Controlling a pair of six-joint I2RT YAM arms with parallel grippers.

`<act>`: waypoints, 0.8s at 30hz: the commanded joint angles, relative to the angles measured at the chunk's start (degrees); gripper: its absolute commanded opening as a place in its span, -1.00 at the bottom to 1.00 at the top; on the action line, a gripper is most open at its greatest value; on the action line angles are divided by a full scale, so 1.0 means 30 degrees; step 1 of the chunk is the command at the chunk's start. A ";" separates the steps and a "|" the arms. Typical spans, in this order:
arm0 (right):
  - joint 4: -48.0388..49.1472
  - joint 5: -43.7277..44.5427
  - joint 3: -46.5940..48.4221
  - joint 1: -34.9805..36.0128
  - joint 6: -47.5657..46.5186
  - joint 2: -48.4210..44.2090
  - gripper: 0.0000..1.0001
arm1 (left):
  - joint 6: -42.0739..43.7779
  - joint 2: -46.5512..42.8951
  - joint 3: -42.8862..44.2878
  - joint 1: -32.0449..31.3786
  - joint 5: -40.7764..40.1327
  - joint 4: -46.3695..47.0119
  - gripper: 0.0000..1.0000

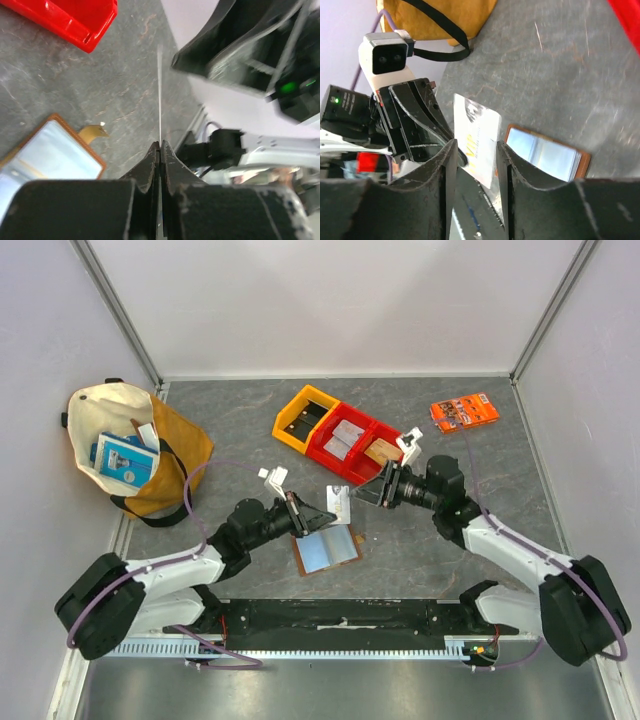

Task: Take the credit cards out of the card holder
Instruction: Place the credit card in the storage box.

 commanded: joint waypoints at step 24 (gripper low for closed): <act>-2.0984 -0.6656 1.3264 0.2246 -2.1308 0.0083 0.35 | 2.4095 -0.0329 1.6948 0.0598 0.9004 -3.0438 -0.96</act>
